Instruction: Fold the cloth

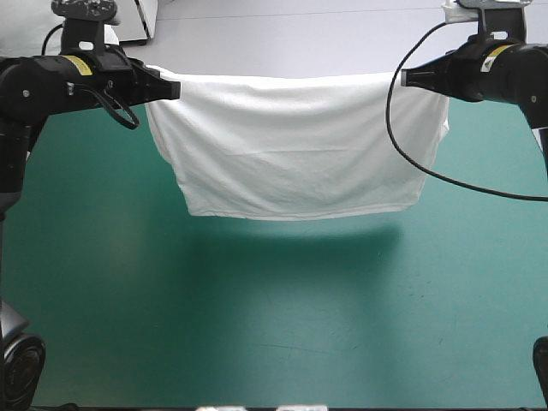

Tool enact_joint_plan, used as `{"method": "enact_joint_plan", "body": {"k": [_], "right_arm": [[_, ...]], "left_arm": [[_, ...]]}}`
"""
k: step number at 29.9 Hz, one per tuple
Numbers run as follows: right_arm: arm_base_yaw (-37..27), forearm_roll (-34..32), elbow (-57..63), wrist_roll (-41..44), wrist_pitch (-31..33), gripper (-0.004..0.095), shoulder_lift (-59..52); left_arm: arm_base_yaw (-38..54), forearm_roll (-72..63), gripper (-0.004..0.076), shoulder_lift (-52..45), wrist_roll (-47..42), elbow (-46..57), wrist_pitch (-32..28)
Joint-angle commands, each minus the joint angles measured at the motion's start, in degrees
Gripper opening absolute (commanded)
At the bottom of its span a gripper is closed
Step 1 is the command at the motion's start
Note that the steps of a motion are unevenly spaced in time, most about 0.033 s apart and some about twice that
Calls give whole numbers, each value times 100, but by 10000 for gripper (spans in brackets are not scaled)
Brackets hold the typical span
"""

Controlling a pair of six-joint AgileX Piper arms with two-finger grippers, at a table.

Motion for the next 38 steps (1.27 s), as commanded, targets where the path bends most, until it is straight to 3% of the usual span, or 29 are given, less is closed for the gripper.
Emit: {"method": "enact_joint_plan", "body": {"k": [1,7,18,21,25,30,38], "right_arm": [[-42,-70,-162,-50,-52,-17,-224],[-42,-229,-162,-50,-822,-17,22],[-42,-1257,-171,432,-3204,-17,827],[-42,-1445,-171,575,-3575,-17,916],[-42,-1562,-176,575,-3594,-17,1013],[-220,-1422,-166,769,-3179,-17,1457],[-712,53,-21,39,-2473,-17,2423]], "left_arm": [[-22,-64,-10,-252,44,-148,-408],[-22,4,-10,-19,52,-148,-1017],[-22,353,-10,820,52,-148,-3705],[-22,395,-10,986,52,-206,-4096],[-22,534,-10,1147,52,-232,-4373],[2,693,-10,1569,52,-232,-4473],[97,769,-10,2517,-403,-94,-3718]]}}
